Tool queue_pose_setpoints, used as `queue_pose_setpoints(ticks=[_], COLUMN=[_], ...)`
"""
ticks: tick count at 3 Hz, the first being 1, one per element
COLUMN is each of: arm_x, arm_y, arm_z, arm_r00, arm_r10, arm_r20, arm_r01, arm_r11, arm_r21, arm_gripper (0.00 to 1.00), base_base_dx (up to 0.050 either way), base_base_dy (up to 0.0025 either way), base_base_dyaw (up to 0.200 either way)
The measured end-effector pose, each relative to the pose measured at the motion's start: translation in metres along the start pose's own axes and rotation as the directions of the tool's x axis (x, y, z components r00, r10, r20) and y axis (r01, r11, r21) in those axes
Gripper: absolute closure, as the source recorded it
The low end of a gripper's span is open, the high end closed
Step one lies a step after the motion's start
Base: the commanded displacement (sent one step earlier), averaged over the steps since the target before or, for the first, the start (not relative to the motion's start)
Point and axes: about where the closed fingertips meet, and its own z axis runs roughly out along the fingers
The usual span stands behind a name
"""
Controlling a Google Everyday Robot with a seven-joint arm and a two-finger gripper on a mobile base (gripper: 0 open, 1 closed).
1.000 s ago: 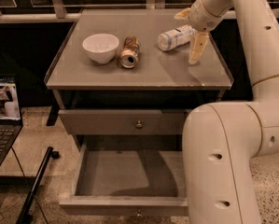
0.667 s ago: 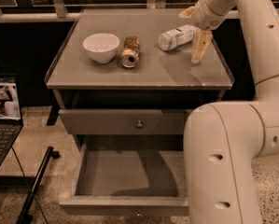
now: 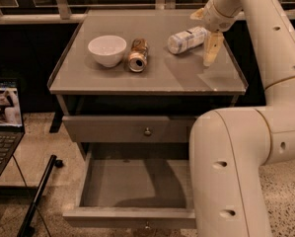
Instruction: Place blue plastic bottle into middle drawer
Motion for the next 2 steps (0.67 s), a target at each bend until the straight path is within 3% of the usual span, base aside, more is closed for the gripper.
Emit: queue_pose_setpoints(ticks=[1,2], arm_x=[0.003,-0.005], arm_y=[0.0,0.0], arm_z=[0.015,0.028], arm_r00=[1.0,0.994], arm_r10=[-0.011,-0.043], arm_r20=[0.006,0.097], arm_r01=[0.011,0.041], arm_r11=[0.9999,0.9989], arm_r21=[-0.003,0.021], arm_gripper=[0.0,0.0], base_base_dx=[0.0,0.0], base_base_dy=[0.0,0.0], base_base_dyaw=[0.0,0.0])
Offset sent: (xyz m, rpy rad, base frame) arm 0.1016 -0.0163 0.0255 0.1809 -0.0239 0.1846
